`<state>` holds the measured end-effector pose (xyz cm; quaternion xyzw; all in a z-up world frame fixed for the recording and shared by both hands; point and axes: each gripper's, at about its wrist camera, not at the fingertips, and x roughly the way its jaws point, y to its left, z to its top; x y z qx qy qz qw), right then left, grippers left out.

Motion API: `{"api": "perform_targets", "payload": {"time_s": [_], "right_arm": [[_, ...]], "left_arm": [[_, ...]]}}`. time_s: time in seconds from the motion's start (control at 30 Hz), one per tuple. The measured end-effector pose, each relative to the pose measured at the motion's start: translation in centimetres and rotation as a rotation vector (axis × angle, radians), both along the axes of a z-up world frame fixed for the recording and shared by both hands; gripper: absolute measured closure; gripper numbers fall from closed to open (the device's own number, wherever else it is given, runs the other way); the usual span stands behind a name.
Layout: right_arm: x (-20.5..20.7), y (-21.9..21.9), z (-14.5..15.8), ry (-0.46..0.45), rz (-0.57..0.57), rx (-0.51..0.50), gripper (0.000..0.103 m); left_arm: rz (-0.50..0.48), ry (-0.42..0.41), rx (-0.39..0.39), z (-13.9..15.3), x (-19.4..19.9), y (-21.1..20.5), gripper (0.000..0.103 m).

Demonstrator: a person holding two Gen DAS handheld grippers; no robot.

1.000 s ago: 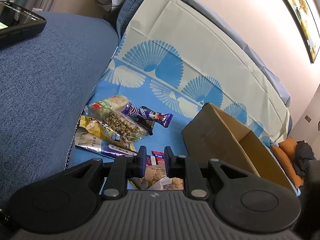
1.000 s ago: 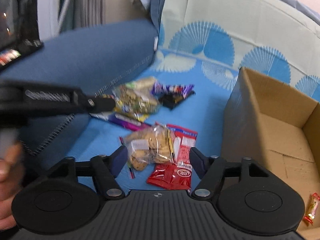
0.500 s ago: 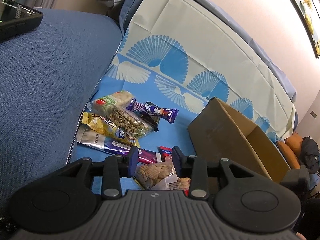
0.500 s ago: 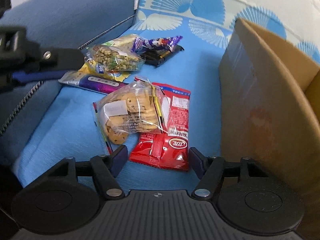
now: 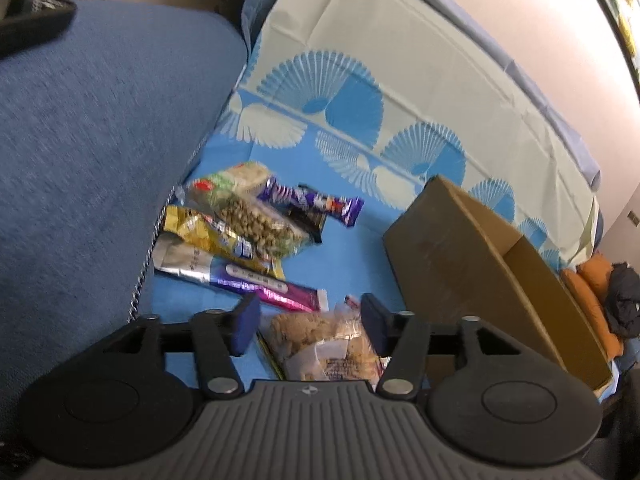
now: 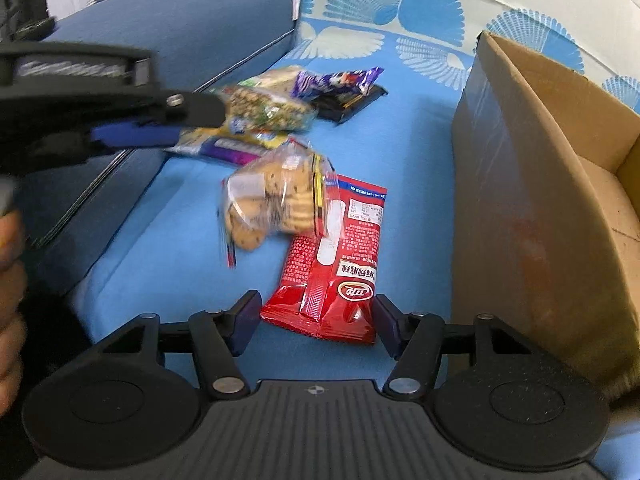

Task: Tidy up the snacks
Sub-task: 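Close right tool on the long red wafer packet while left tool lowers onto the cookie bag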

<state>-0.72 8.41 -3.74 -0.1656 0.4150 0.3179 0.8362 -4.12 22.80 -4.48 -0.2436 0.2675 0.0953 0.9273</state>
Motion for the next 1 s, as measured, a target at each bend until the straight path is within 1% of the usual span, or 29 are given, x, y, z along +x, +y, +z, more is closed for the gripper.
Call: {"api": "perform_targets", "payload": {"time_s": [0.03,0.1,0.2,0.23,0.33,0.5,0.6,0.67,0.7,0.77,0.8,0.83,0.87,0.9,0.93,1.0], "right_arm": [[-0.4,-0.2,0.1,0.006,0.008,-0.006,0.04],[-1.0,-0.4,0.1,0.009,0.025,-0.018,0.04],[-1.2,-0.5,0.0,0.005,0.048,-0.012,0.037],[-1.0,-0.5,-0.1,0.005,0.051,-0.013,0.037],[-0.2,-0.2,-0.6,0.005,0.039,-0.002,0.036],[0.9,0.3,-1.0,0.009,0.014,0.0,0.036],[1.1,0.3,-1.2,0.017,0.009,0.009,0.035],[1.2,0.3,-1.1,0.018,0.009,0.014,0.035],[1.4,0.3,-1.1,0.02,0.005,0.019,0.035],[1.6,0.3,-1.2,0.023,0.003,0.026,0.035],[1.6,0.4,-1.2,0.02,0.004,0.027,0.036],[1.7,0.4,-1.2,0.015,0.006,0.028,0.04],[1.7,0.4,-1.2,0.012,0.01,0.033,0.043],[1.6,0.4,-1.2,0.0,0.017,0.032,0.047],[1.4,0.3,-1.2,-0.007,0.021,0.032,0.05],[1.2,0.3,-1.2,-0.012,0.022,0.035,0.052]], "left_arm": [[-0.003,0.02,0.001,-0.2,0.3,-0.1,0.025],[-0.012,0.07,-0.002,-0.7,1.0,-0.2,0.011],[-0.052,0.118,-0.026,-1.5,2.1,-0.3,0.005],[-0.066,0.131,-0.038,-1.8,2.4,-0.3,0.001],[-0.095,0.138,-0.078,-2.5,3.2,-0.3,0.001],[-0.045,0.146,-0.092,-3.3,4.0,-0.3,0.001],[-0.043,0.148,-0.1,-3.6,4.6,-0.2,0.001],[-0.048,0.151,-0.083,-3.6,4.8,-0.5,0.002],[-0.052,0.159,-0.067,-3.6,4.9,-0.7,0.004],[-0.059,0.168,-0.02,-3.4,5.0,-1.3,0.012],[-0.064,0.166,-0.002,-3.4,5.0,-1.6,0.018],[-0.071,0.152,0.011,-3.2,4.9,-1.8,0.023],[-0.077,0.143,0.023,-3.0,4.8,-2.0,0.026],[-0.081,0.132,0.033,-2.9,4.7,-2.2,0.031],[-0.08,0.122,0.043,-2.7,4.5,-2.3,0.036],[-0.059,0.109,0.059,-2.3,4.0,-2.2,0.038]]}}
